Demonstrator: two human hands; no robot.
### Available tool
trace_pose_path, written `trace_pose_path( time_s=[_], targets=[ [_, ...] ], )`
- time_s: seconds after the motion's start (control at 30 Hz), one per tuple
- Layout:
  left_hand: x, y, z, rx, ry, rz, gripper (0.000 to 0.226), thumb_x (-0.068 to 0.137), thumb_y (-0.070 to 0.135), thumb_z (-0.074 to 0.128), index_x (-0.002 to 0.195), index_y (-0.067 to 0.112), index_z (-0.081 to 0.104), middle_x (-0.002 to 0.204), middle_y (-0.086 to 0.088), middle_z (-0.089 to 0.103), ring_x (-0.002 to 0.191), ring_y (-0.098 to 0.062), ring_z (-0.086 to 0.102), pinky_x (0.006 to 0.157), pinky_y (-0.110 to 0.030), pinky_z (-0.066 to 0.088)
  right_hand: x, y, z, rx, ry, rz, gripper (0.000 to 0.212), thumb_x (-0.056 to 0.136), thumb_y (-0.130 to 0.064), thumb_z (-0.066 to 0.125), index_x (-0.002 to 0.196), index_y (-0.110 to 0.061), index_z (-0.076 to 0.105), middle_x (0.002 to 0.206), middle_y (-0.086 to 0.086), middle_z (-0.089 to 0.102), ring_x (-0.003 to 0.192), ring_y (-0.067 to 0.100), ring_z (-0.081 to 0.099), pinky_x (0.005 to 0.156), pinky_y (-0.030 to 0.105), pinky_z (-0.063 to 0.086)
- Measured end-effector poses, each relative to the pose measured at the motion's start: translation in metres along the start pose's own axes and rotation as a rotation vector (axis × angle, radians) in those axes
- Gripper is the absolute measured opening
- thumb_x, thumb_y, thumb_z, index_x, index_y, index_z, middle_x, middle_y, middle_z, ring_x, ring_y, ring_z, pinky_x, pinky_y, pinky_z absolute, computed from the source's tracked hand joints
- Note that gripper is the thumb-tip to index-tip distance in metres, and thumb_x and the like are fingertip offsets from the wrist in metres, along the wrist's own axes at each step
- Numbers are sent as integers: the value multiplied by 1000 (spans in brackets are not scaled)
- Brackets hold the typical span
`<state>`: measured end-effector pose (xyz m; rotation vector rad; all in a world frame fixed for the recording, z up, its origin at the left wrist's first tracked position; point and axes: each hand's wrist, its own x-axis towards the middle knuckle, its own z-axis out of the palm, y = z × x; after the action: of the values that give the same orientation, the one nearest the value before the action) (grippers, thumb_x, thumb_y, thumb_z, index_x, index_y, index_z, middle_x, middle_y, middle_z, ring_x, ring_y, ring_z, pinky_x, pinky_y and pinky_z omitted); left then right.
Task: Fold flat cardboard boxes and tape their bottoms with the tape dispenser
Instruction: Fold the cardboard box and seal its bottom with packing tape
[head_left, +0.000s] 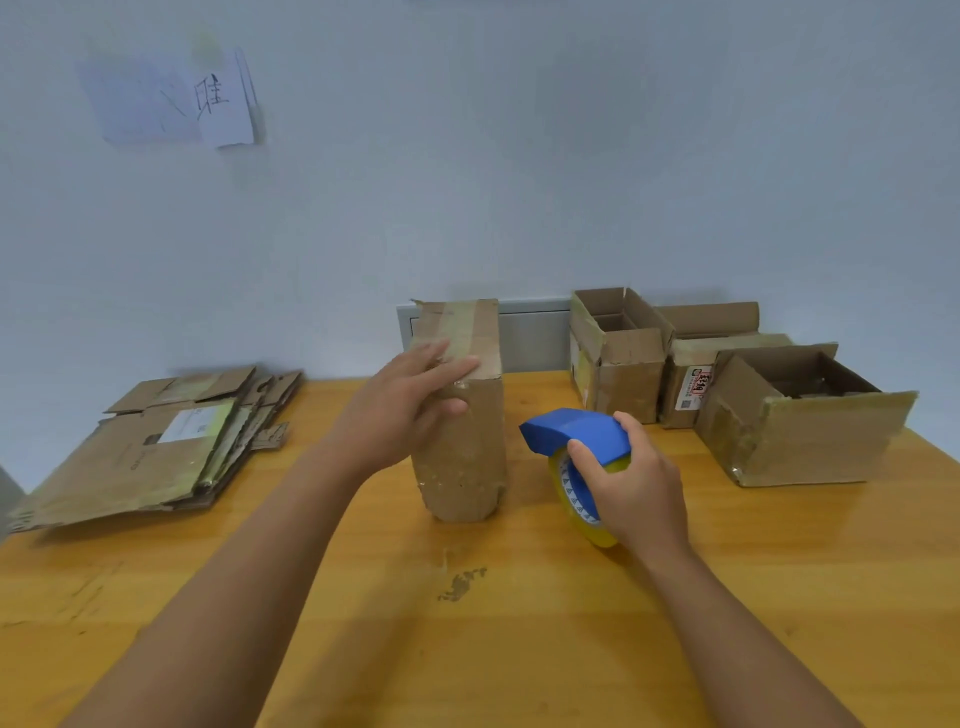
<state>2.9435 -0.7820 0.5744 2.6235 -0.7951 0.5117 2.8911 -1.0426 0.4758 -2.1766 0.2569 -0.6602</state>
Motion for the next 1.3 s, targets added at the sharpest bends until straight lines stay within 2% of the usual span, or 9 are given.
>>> trace_pose_path(
  time_s=[0.1, 0.2, 0.33, 0.63, 0.8, 0.9, 1.03, 1.17, 1.3],
  targets=[
    [3, -3, 4, 29, 24, -14, 54, 98, 42, 53, 149, 37, 37, 154, 6, 41, 144, -14, 31, 112, -35, 32, 0, 0, 0, 5, 7, 3, 73, 86, -59, 63, 145, -19, 45, 123, 3, 61, 108, 24, 57, 80, 38, 54],
    [7, -3, 7, 34, 32, -8, 53, 97, 51, 50, 147, 36, 42, 153, 8, 41, 143, -12, 32, 111, -29, 27, -1, 0, 1, -1, 28, 4, 73, 85, -59, 63, 144, -20, 46, 122, 2, 60, 106, 22, 56, 77, 36, 52],
    [11, 9, 17, 49, 106, 24, 47, 98, 46, 52, 143, 30, 51, 149, 5, 48, 140, -15, 38, 110, -33, 33, -3, -1, 1, -1, 34, 4, 73, 85, -59, 63, 144, -20, 45, 121, 2, 60, 102, 19, 55, 74, 34, 52],
    [8, -1, 6, 82, 45, 59, 53, 96, 44, 57, 146, 33, 44, 152, 11, 43, 142, -14, 35, 106, -40, 41, -5, -2, -1, 3, 31, 9, 73, 85, -57, 64, 145, -19, 46, 121, 1, 59, 104, 19, 55, 77, 35, 53],
    [10, -1, 6, 119, 24, 3, 60, 93, 64, 45, 147, 38, 41, 153, 14, 40, 143, -10, 32, 108, -36, 37, -5, -3, -2, 16, 21, 9, 72, 87, -55, 66, 146, -19, 45, 123, 2, 59, 104, 19, 56, 77, 34, 53],
    [9, 1, 9, 131, 83, 1, 58, 93, 60, 48, 146, 35, 44, 151, 11, 44, 142, -12, 35, 107, -37, 39, -6, -4, -5, 14, -11, 27, 75, 87, -57, 64, 149, -20, 42, 129, 4, 58, 111, 23, 56, 84, 42, 55],
    [7, -5, 7, 109, 4, 45, 63, 93, 52, 58, 150, 38, 34, 156, 13, 36, 144, -11, 28, 111, -37, 34, -6, -6, -8, -23, -63, 63, 79, 88, -64, 58, 153, -26, 36, 135, 1, 55, 118, 24, 53, 91, 45, 53],
    [8, -8, 1, 30, -55, -25, 63, 94, 46, 60, 149, 32, 34, 147, 10, 46, 132, -14, 43, 100, -34, 42, 2, -10, -12, -43, -169, 104, 80, 91, -64, 55, 156, -28, 28, 141, 3, 51, 125, 27, 50, 98, 47, 49],
    [12, -8, -10, 35, -107, -27, 48, 100, 32, 54, 145, 27, 41, 147, 8, 48, 128, -17, 48, 99, -33, 42, 4, -14, -13, -8, -155, 90, 79, 91, -58, 59, 156, -23, 31, 146, 4, 49, 127, 26, 49, 97, 40, 48]
  ],
)
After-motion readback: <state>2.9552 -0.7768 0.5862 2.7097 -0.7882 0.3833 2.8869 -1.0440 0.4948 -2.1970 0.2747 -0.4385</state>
